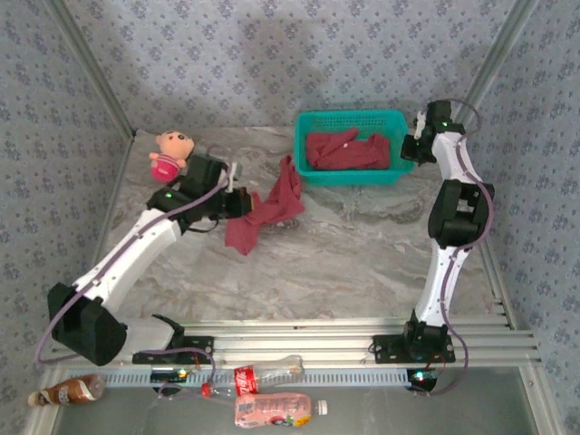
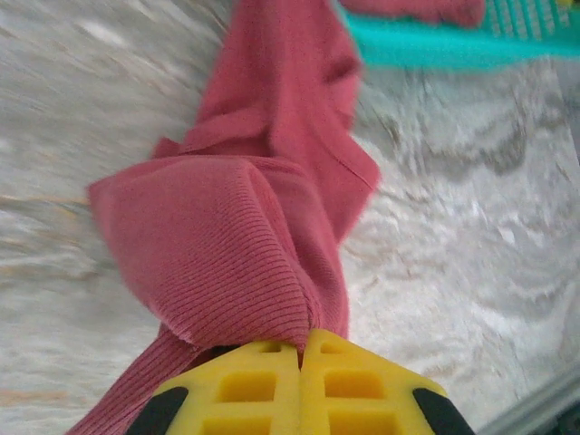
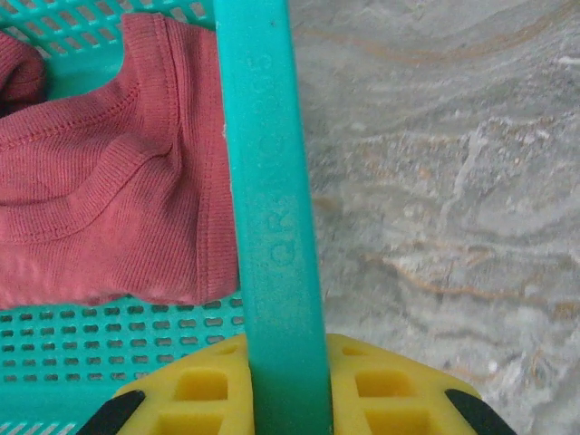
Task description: Fold and stack the tank tops
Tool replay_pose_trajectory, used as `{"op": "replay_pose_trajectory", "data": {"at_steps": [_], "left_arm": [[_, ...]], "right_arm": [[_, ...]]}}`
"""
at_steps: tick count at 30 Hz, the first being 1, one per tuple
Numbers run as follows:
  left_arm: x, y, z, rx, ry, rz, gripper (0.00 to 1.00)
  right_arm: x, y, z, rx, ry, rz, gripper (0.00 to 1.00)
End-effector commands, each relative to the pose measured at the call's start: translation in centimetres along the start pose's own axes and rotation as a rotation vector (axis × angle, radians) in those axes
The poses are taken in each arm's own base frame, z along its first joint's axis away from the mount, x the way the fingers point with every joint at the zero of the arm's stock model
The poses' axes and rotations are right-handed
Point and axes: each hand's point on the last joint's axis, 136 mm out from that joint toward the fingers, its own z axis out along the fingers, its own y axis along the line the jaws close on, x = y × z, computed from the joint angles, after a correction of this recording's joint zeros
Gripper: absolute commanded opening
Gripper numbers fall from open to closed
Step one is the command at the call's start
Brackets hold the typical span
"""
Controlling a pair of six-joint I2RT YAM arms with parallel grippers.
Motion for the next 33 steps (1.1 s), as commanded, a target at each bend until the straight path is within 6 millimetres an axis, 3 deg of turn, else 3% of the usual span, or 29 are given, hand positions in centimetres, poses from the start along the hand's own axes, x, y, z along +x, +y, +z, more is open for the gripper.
{"op": "replay_pose_trajectory", "data": {"at_steps": [1, 3, 6, 10, 12, 14, 15, 18, 19, 21, 24, 27, 30, 33], "left_arm": [[1.1, -4.3, 2.5, 0.177, 0.044, 0.027, 0.00], [2.5, -6.4, 4.1, 0.226, 0.115, 0.075, 0.00], [2.4, -8.5, 6.1, 0.269, 0.132, 0.079, 0.00], [2.0, -10.3, 8.8, 0.294, 0.161, 0.055, 0.04], [2.4, -9.6, 10.4, 0.240, 0.208, 0.048, 0.19], [2.9, -8.5, 11.2, 0.170, 0.267, 0.051, 0.54], [3.0, -8.2, 11.1, 0.144, 0.298, 0.052, 0.60], [2.9, -8.0, 9.9, 0.109, 0.300, 0.090, 0.72], [3.1, -7.6, 9.3, 0.094, 0.299, 0.095, 0.81], [4.3, -5.8, 7.7, 0.030, 0.318, 0.102, 0.82], [7.0, -2.2, 6.8, -0.058, 0.362, 0.053, 0.79], [9.7, -2.0, 8.0, -0.016, 0.374, 0.001, 0.72], [11.0, -2.5, 10.0, 0.004, 0.371, 0.007, 0.67], [11.4, -3.6, 12.6, 0.065, 0.363, -0.024, 0.60]], "right_arm": [[-1.7, -2.3, 0.4, 0.070, -0.014, 0.078, 0.14], [-2.3, -2.3, 1.1, 0.078, -0.008, 0.068, 0.23], [-2.8, -1.6, 0.6, 0.052, 0.007, 0.027, 0.37], [-3.8, -0.2, -3.1, 0.022, -0.046, -0.049, 0.60], [-3.8, 1.2, -6.4, -0.028, -0.097, -0.071, 0.65], [-3.4, 2.6, -9.2, -0.082, -0.156, -0.083, 0.66], [-2.5, 3.8, -10.8, -0.128, -0.167, -0.102, 0.66], [1.3, 8.0, -14.5, -0.287, -0.205, -0.139, 0.69], [3.1, 9.5, -15.1, -0.336, -0.199, -0.155, 0.70], [7.1, 12.9, -16.4, -0.417, -0.192, -0.230, 0.73], [14.0, 17.1, -16.9, -0.493, -0.110, -0.328, 0.74], [20.1, 19.4, -15.6, -0.537, -0.027, -0.318, 0.74], [25.1, 20.0, -13.1, -0.496, 0.076, -0.348, 0.73], [27.2, 19.1, -10.2, -0.458, 0.145, -0.344, 0.70]]}}
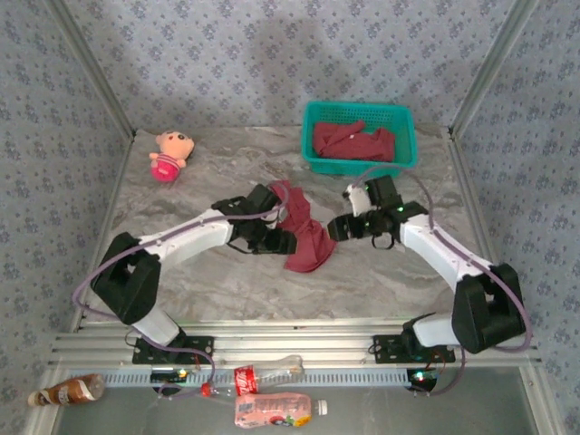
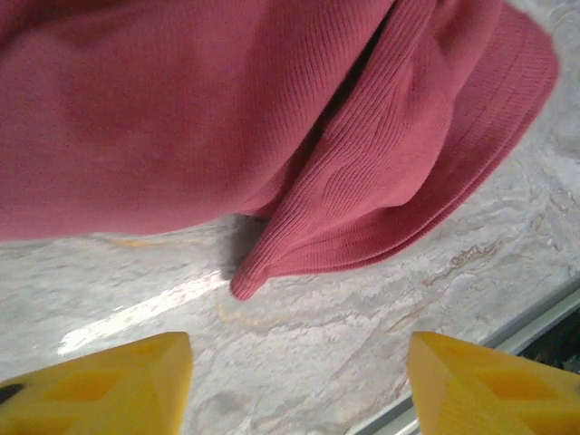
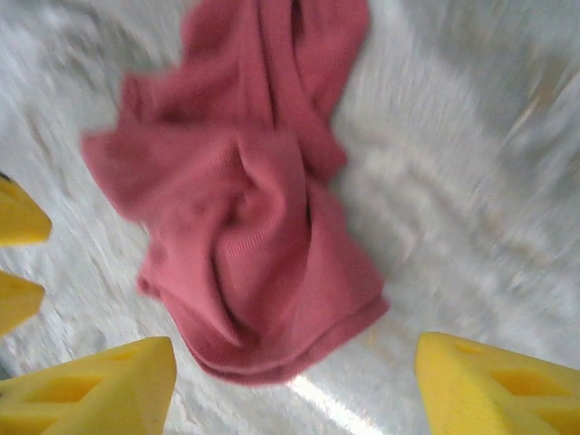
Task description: Fold and stack the tank tops
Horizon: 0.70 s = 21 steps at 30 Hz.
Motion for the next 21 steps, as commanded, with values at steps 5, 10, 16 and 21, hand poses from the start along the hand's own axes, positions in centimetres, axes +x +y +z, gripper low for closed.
{"op": "replay_pose_trajectory", "data": {"at_steps": [5, 10, 16, 21], "left_arm": [[-1.3, -1.3, 5.0, 0.052, -0.004, -0.009, 0.52], [-0.3, 0.2, 6.1, -0.023, 0.034, 0.012, 0.44], [-0.8, -1.2, 5.5, 0.001, 0.016, 0.030, 0.01], [-4.0, -4.1, -1.8, 0.023, -0.097, 0.065, 0.00]], "right_arm": [[-0.6, -2.0, 3.8, 0.005, 0.021, 0.073, 0.67], [1.2, -1.7, 6.4, -0.029, 0.106, 0.101, 0.55], [0.2, -2.0, 6.7, -0.015, 0.088, 0.085, 0.28], [-3.2, -2.6, 1.9, 0.072, -0.097, 0.061, 0.16]]}}
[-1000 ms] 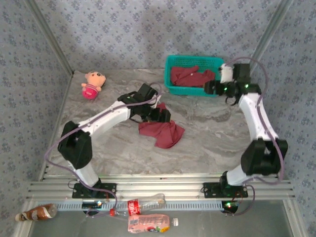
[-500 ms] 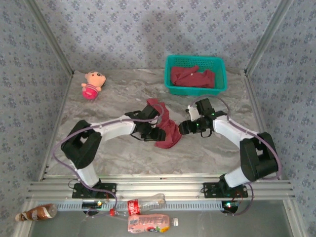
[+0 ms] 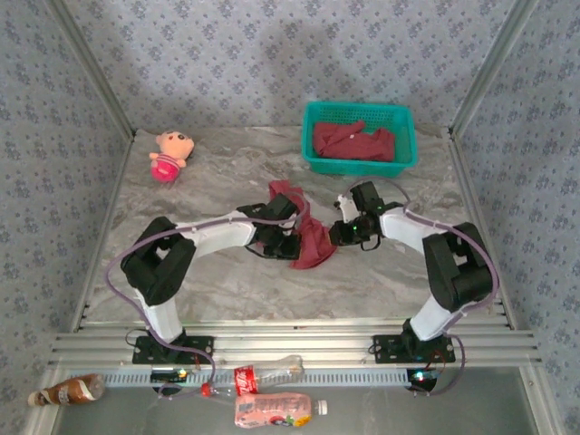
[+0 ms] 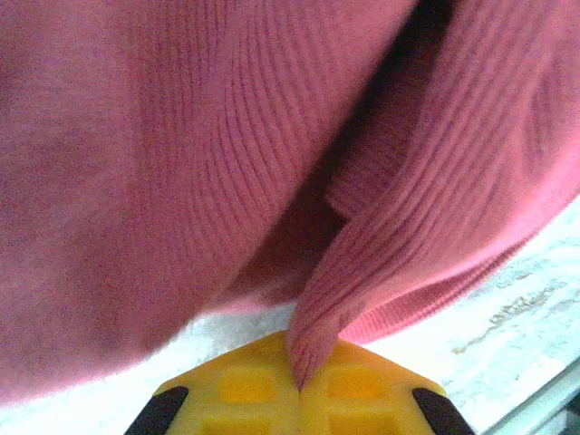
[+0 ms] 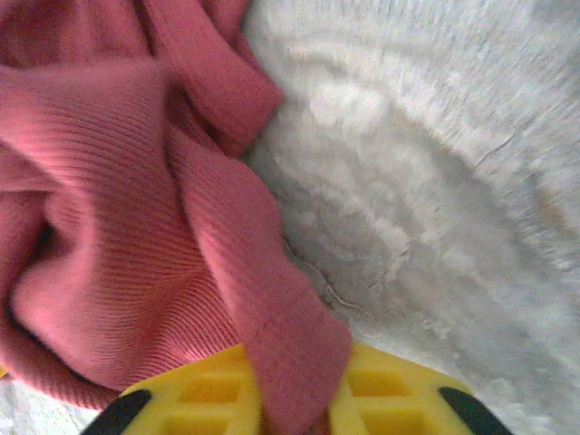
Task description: Fold and stack the tank tops
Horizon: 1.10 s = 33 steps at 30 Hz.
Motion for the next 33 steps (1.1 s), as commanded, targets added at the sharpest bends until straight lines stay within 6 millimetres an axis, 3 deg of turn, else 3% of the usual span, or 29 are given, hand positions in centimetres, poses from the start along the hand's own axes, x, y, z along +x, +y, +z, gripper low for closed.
{"op": "replay_pose_trajectory", "data": {"at_steps": [1, 5, 7, 10, 12, 15, 18, 21, 23, 26, 28, 30, 33], "left_arm": [[-3.8, -3.2, -7.8, 0.038, -0.140, 0.051, 0.00], [-9.3, -5.5, -16.7, 0.039, -0.334, 0.130, 0.00], [-12.3, -5.6, -21.1, 0.008, -0.444, 0.159, 0.00], [-17.0, -5.1, -28.0, -0.037, -0.622, 0.184, 0.00], [-19.1, -4.3, -32.3, -0.081, -0.719, 0.201, 0.00], [-19.9, -2.6, -36.8, -0.209, -0.786, 0.222, 0.00], [-17.8, -0.5, -39.3, -0.310, -0.784, 0.179, 0.00], [-13.9, 1.5, -36.2, -0.301, -0.687, 0.102, 0.00], [-10.4, 3.9, -32.2, -0.297, -0.618, 0.011, 0.00], [-4.1, 8.0, -25.5, -0.289, -0.481, -0.159, 0.00], [-0.2, 9.4, -20.9, -0.236, -0.400, -0.254, 0.00], [2.9, 11.0, -17.7, -0.258, -0.331, -0.306, 0.00], [5.7, 13.9, -16.5, -0.338, -0.295, -0.367, 0.00]], "right_arm": [[-4.7, 0.2, -5.3, 0.063, -0.231, -0.034, 0.14], [-11.0, 1.5, -13.6, 0.139, -0.542, -0.108, 0.12], [-14.3, 2.7, -17.9, 0.142, -0.684, -0.147, 0.12], [-19.1, 6.3, -24.1, 0.124, -0.864, -0.269, 0.13], [-21.2, 9.6, -27.3, 0.065, -0.931, -0.343, 0.14], [-21.3, 13.6, -28.1, 0.031, -0.906, -0.452, 0.15], [-18.5, 15.0, -25.5, -0.026, -0.791, -0.440, 0.15], [-13.2, 15.4, -21.2, -0.042, -0.615, -0.420, 0.17], [-8.9, 14.7, -18.1, -0.024, -0.478, -0.399, 0.17], [-1.4, 12.1, -12.7, -0.001, -0.239, -0.352, 0.18], [4.2, 10.6, -9.5, 0.007, -0.063, -0.358, 0.19], [6.7, 10.0, -8.2, 0.002, 0.008, -0.360, 0.20], [5.9, 9.8, -7.5, 0.008, -0.026, -0.352, 0.31]]}}
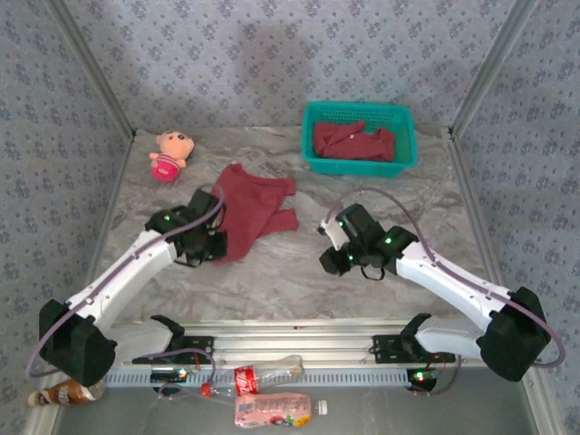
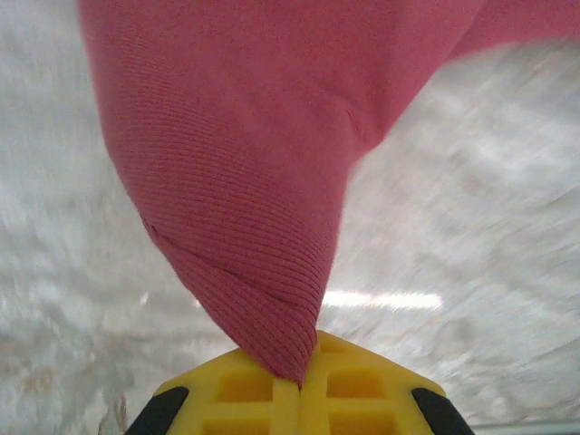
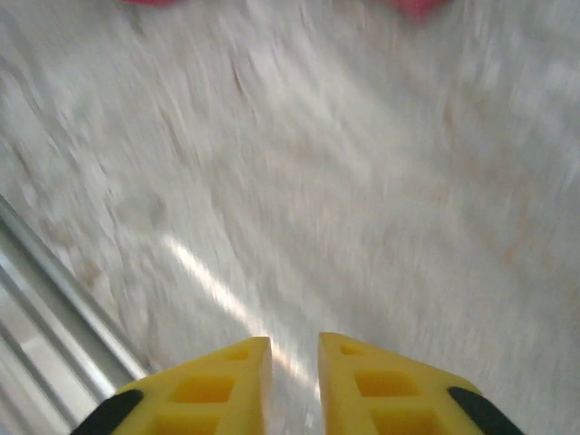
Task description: Fold and stack the tank tops
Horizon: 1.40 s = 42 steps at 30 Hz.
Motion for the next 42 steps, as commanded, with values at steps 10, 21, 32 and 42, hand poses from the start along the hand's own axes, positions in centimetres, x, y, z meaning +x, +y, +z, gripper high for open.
{"op": "replay_pose_trajectory", "data": {"at_steps": [10, 21, 32, 42], "left_arm": [[0.7, 6.6, 2.0, -0.214, 0.005, -0.223, 0.00], [-0.5, 7.2, 2.1, -0.219, 0.015, -0.221, 0.00], [-0.8, 7.9, 1.8, -0.221, 0.039, -0.216, 0.00], [-4.7, 7.7, -2.8, -0.221, -0.072, -0.195, 0.00]], "right_arm": [[-20.2, -6.0, 7.2, 0.092, -0.294, 0.000, 0.58], [-25.8, -6.2, 18.9, -0.149, -0.192, -0.087, 0.62], [-22.3, -5.7, 21.0, -0.265, -0.028, -0.065, 0.25], [-26.7, -7.7, 9.8, -0.096, -0.303, -0.052, 0.00]]}}
